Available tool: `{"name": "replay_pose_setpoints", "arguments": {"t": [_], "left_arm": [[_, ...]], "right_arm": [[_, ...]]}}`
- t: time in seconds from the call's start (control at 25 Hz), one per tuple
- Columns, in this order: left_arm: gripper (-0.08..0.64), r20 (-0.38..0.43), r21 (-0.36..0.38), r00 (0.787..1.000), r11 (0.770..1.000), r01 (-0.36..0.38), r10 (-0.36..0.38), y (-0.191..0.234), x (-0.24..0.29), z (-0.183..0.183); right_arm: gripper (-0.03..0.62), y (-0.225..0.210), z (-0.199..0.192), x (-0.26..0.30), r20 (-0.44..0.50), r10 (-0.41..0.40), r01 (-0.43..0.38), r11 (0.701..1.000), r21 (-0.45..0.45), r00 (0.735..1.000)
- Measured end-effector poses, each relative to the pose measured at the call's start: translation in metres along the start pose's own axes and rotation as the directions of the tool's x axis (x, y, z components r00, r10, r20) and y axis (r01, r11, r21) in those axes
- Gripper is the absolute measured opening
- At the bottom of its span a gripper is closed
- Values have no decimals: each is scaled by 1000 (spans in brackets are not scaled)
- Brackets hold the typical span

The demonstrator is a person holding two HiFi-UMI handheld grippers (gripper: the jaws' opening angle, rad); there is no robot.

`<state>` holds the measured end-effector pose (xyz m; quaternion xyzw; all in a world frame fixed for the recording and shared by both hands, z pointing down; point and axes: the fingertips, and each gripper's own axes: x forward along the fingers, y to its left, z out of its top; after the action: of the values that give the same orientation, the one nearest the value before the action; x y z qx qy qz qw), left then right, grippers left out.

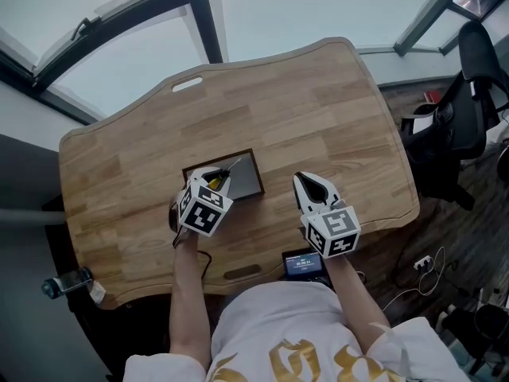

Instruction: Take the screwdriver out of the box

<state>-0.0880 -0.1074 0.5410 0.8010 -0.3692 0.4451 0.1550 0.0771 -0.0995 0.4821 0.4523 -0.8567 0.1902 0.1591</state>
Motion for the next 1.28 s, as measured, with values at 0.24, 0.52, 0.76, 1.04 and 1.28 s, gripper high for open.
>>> {"name": "replay_pose_setpoints", "arguments": {"t": [0.24,0.52,0.76,1.04,1.28], "left_arm": [[78,77,-49,995,997,-56,60,6,-16,9],[78,184,-132,976,987,-94,118,7,-47,16],[78,308,-234,938,969,-84,156,4,-81,20],[78,380,-277,901,955,-104,209,-1,-114,14],[78,415,-301,877,946,-122,245,-10,-142,7]], "right_arm": [[32,6,7,-7,19,6,-6,1000,-17,1000],[32,22,21,-15,53,20,-18,999,-42,998],[32,42,26,-24,76,30,-25,997,-71,997],[32,64,32,-33,105,46,-36,995,-96,993],[32,80,40,-40,130,63,-48,992,-115,990]]}}
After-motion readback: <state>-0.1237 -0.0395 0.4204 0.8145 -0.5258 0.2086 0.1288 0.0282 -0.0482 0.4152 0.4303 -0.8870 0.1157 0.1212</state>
